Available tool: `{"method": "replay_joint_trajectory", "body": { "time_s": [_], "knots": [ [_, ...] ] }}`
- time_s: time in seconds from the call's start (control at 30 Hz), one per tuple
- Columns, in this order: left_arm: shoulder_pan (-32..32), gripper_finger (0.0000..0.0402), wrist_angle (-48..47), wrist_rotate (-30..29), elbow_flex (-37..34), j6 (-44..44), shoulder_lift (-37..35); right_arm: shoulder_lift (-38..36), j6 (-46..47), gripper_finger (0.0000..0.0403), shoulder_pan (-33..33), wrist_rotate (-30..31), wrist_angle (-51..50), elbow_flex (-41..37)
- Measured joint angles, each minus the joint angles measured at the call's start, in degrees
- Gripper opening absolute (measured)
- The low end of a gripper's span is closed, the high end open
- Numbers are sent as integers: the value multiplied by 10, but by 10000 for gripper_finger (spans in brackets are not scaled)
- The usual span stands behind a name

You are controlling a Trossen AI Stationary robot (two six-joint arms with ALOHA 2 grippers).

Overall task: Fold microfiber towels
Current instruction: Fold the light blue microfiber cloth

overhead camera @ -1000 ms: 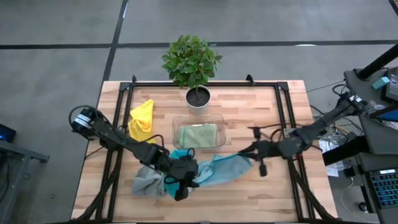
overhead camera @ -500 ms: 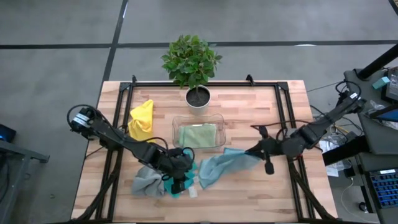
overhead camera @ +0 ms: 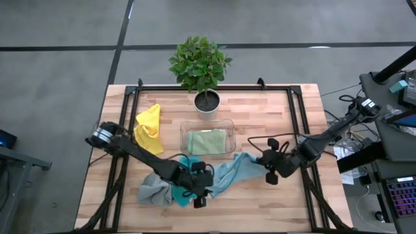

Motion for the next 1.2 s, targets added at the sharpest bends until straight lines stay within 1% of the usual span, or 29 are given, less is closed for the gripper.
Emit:
{"method": "replay_joint_trajectory", "body": {
  "time_s": [0.07, 0.13, 0.27, 0.4, 0.5, 0.63, 0.7, 0.77, 0.83, 0.9, 0.93, 0.97, 1.07, 1.2],
  "knots": [
    [-2, 129, 0, 6, 10, -7, 21, 9, 0, 9, 0, -9, 1, 0],
    [-6, 139, 0, 18, 21, -5, 38, 15, 0, 9, 0, -14, 1, 0],
    [-15, 178, 1, 18, 37, 7, 64, 21, 0, 9, 0, -12, 3, 0],
    [-17, 212, 5, 11, 40, -7, 86, 24, 0, 9, 0, -10, 7, 0],
    [-18, 219, 11, -18, 40, -12, 99, 24, 0, 9, 0, -10, 7, 0],
    [-18, 216, 45, -26, 40, -10, 115, 24, 7, 9, 0, -10, 10, 0],
    [-18, 202, 51, -27, 40, -20, 119, 21, 25, 9, 0, -10, 11, 0],
    [-18, 170, 51, -24, 40, -31, 121, 19, 39, 9, 0, -16, 11, 1],
    [-18, 119, 50, -22, 40, -34, 121, 16, 45, 14, 0, -28, 11, 2],
    [-20, 49, 50, -18, 40, -29, 121, 16, 50, 23, 0, -39, 11, 3],
    [-22, 25, 50, -16, 40, -23, 121, 16, 51, 29, 0, -43, 9, 3],
    [-24, 15, 48, -12, 39, -17, 118, 16, 52, 35, 0, -45, 6, 3],
    [-31, 5, 32, 22, 34, 26, 97, 12, 51, 59, 0, -46, -6, 3],
    [-44, 2, -7, 33, 31, 64, 49, -3, 61, 102, -1, -47, -35, 9]
  ]
}}
